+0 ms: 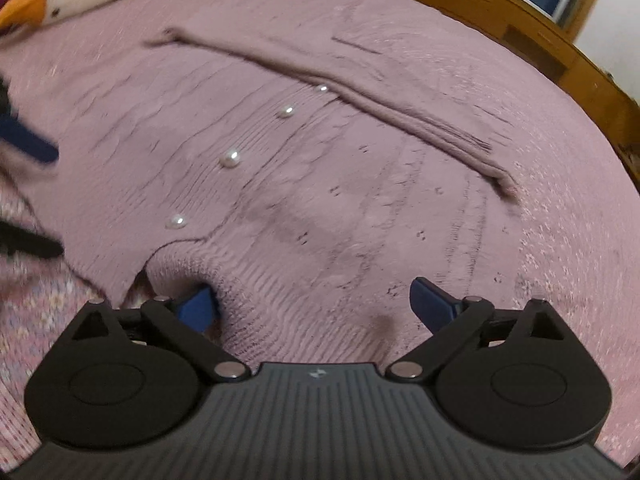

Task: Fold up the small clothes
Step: 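Move the open right gripper to the ribbed cardigan hem, then grasp the ribbed hem with the right gripper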

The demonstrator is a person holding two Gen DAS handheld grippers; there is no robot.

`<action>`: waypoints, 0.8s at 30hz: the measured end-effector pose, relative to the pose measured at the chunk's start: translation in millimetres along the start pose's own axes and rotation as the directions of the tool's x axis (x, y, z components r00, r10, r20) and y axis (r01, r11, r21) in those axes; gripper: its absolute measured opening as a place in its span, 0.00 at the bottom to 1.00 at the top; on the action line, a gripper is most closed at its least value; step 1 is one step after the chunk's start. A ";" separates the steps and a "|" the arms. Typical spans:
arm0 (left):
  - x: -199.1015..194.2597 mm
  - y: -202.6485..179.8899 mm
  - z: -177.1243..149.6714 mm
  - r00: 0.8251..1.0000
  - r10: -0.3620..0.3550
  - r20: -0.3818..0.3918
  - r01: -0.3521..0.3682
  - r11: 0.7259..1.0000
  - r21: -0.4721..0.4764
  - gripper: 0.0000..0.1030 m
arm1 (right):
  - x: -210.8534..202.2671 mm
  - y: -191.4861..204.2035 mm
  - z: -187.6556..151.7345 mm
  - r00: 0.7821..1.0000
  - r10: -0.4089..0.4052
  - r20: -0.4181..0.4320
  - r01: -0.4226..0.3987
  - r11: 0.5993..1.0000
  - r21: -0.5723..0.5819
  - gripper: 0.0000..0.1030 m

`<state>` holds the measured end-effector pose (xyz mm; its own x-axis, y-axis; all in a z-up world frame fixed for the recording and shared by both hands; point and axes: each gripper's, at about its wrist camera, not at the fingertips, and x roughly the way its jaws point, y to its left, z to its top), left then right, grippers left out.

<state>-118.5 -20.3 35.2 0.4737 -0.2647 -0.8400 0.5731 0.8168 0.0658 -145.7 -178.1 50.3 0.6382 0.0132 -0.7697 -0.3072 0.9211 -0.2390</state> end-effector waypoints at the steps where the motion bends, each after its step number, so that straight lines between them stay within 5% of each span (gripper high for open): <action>1: 2.3 -2.6 0.7 1.000 0.007 -0.010 -0.007 1.000 0.016 0.67 | -1.2 -3.3 0.6 1.000 0.001 0.007 -0.001 1.000 0.018 0.97; 8: 24.0 -1.6 3.7 0.997 0.035 -0.069 -0.034 0.999 0.021 0.67 | 4.3 -13.1 -0.3 0.999 0.015 0.044 -0.020 0.991 0.134 0.97; 18: 27.3 -0.2 3.6 0.998 0.047 -0.050 -0.047 0.999 0.011 0.67 | 19.9 13.8 -4.8 0.993 0.109 -0.047 -0.108 0.994 0.024 0.96; 24: 26.2 -1.8 4.0 0.998 0.048 -0.038 -0.048 0.999 0.016 0.67 | 15.8 22.2 -4.6 0.992 0.124 -0.001 -0.124 0.992 -0.014 0.63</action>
<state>-104.5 -30.8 15.2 0.4751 -0.2056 -0.8556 0.5608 0.8200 0.1144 -145.6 -159.2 30.0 0.5942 0.1266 -0.7943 -0.3935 0.9071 -0.1498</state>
